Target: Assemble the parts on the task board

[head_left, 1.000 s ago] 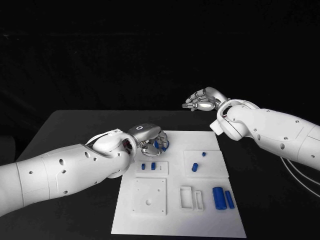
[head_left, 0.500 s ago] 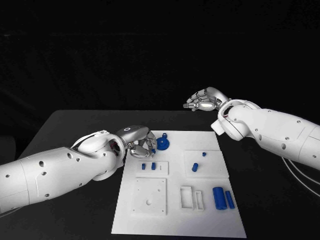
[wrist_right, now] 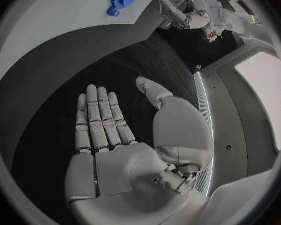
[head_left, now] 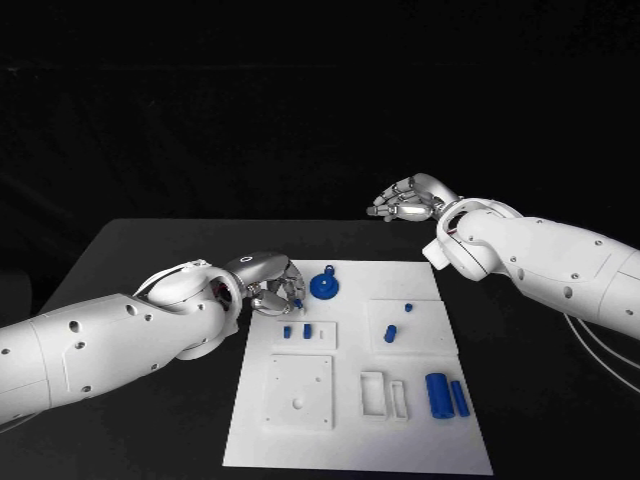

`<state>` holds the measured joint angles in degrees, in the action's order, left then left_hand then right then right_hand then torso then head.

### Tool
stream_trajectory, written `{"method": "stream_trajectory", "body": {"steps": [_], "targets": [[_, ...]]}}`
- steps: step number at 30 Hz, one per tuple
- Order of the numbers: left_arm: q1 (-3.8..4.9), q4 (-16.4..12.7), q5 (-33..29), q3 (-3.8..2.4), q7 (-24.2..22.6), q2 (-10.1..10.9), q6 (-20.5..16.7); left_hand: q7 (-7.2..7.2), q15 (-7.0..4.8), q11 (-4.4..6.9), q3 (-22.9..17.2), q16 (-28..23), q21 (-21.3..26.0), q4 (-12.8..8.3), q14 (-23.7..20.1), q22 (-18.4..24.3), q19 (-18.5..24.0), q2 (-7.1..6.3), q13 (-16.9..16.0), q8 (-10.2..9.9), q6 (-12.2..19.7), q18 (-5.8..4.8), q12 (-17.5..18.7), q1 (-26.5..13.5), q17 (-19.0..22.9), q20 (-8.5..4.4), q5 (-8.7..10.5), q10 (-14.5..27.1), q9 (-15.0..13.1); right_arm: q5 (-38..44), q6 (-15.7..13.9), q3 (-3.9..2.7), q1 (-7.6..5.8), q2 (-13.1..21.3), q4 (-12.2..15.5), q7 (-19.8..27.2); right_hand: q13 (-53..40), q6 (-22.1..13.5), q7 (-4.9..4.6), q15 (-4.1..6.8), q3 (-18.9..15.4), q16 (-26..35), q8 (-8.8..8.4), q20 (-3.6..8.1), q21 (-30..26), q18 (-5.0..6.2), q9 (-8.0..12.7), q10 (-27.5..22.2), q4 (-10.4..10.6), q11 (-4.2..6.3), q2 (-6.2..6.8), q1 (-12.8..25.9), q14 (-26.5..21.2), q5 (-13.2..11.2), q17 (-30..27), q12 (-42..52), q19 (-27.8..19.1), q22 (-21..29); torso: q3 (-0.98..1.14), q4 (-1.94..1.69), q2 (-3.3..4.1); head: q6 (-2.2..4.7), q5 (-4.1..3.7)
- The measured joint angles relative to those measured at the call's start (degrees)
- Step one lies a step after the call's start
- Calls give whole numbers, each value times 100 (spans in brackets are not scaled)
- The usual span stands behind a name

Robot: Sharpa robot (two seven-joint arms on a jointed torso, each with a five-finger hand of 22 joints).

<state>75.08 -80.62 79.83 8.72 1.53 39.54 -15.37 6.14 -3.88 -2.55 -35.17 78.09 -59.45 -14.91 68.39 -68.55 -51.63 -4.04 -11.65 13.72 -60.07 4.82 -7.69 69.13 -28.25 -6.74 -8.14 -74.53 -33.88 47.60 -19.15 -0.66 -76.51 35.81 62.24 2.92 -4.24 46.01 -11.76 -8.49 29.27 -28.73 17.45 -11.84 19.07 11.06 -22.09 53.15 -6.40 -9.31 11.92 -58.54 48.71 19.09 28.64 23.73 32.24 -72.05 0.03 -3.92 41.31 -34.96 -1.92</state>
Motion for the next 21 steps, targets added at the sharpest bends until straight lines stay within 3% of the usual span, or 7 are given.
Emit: {"method": "stream_trajectory", "body": {"steps": [21], "targets": [[-95, 134, -3, -4, 15, -107, 50, -14, 2, 0, -10, 0, 0, 10, 1, -4, -8, -4, 1, -9, -9, 1, 5, -40, 5, 11, 21, 0, -6, 0, 4, 0, 4, -1, 0, 2, 4, 0, 0, 0, 0, 0, 0, 0, 0, 0, -1, 0, 0, 0, 0, 0, 0, 0, -5, 0, 0, -5, 5, 8, 3, -14, 1]]}}
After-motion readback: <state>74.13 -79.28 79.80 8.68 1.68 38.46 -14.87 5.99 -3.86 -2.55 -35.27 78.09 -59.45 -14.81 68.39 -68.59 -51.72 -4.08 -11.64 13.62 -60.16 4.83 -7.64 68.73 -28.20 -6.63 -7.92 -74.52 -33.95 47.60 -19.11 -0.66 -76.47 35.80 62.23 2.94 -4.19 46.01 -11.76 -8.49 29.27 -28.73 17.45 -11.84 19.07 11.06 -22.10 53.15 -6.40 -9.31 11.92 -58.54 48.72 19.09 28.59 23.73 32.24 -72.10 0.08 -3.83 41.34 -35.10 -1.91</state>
